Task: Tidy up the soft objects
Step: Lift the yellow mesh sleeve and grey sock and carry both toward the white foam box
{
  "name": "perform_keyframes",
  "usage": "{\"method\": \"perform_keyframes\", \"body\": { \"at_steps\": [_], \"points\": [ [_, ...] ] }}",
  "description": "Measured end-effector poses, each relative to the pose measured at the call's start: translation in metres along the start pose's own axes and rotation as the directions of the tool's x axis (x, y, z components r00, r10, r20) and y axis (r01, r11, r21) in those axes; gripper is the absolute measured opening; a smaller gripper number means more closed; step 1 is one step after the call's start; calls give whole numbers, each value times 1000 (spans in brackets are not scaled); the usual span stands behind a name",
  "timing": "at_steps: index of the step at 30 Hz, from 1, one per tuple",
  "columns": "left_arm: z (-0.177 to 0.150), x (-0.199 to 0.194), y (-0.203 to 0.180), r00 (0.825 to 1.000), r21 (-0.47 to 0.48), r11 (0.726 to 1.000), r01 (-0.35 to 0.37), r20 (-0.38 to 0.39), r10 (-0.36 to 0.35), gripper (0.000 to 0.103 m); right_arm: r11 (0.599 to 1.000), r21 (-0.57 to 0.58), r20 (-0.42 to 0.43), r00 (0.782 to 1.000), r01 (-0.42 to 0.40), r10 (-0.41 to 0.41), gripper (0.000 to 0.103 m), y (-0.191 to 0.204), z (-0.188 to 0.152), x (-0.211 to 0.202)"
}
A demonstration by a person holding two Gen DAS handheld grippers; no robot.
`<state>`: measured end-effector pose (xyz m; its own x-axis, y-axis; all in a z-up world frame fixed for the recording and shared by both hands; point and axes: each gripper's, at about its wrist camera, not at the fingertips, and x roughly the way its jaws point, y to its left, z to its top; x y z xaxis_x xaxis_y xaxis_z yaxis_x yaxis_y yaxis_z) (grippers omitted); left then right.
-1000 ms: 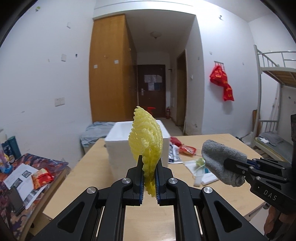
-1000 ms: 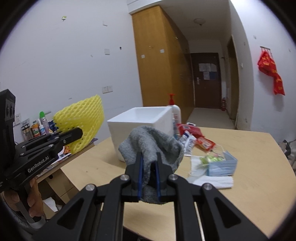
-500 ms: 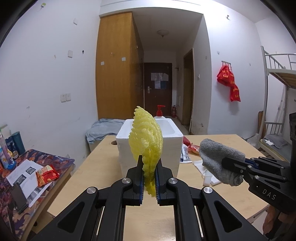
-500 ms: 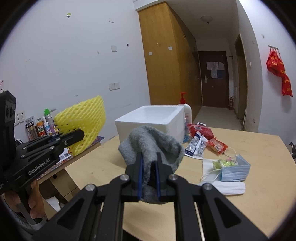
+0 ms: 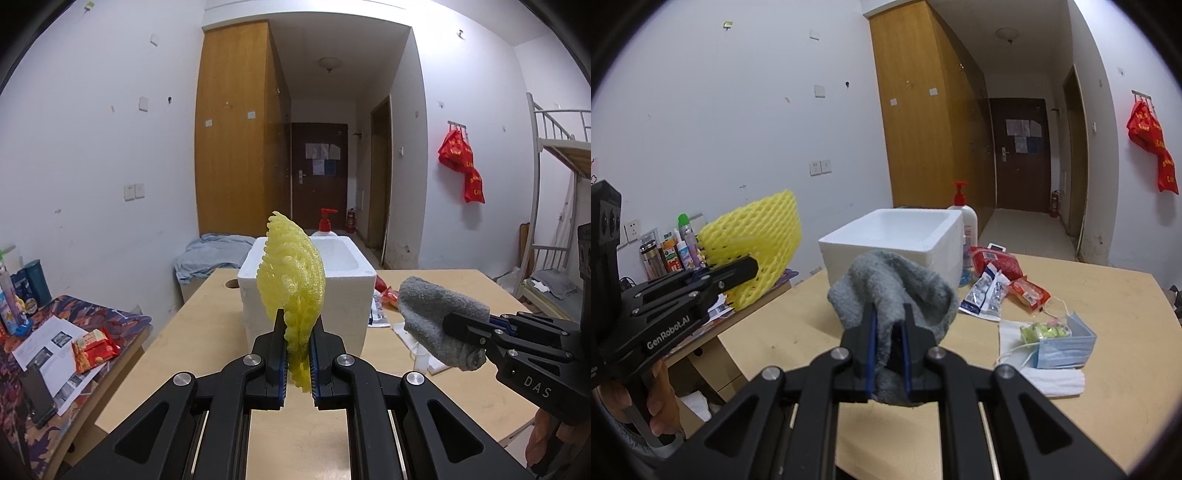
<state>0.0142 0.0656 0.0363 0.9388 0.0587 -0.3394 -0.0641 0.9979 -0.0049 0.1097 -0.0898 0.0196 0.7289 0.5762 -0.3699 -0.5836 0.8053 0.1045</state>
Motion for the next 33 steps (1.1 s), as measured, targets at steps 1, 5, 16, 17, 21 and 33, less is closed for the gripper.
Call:
{"method": "perform_keyframes", "body": {
  "at_steps": [1,5,16,17,21,33],
  "points": [
    [2,1,1,1000,-1,1000,3,-1,-3,10,1000,-1,0,1000,0,0,15,0,2,0],
    [11,5,2,1000,-12,1000,14,2,-14,10,1000,-3,21,1000,2,-2,15,-3,12,-2],
    [41,25,5,1000,-18,999,27,5,-27,10,1000,-10,45,999,5,-4,15,-13,42,12],
    [44,27,6,1000,-18,999,28,5,-28,10,1000,-11,47,999,5,-4,15,-14,45,14],
    [55,37,10,999,-13,999,36,5,-36,10,1000,-20,56,998,4,-3,15,-15,56,21],
    [72,61,16,999,-8,999,52,9,-51,10,999,-44,58,998,11,-8,15,-14,78,42]
  ]
}}
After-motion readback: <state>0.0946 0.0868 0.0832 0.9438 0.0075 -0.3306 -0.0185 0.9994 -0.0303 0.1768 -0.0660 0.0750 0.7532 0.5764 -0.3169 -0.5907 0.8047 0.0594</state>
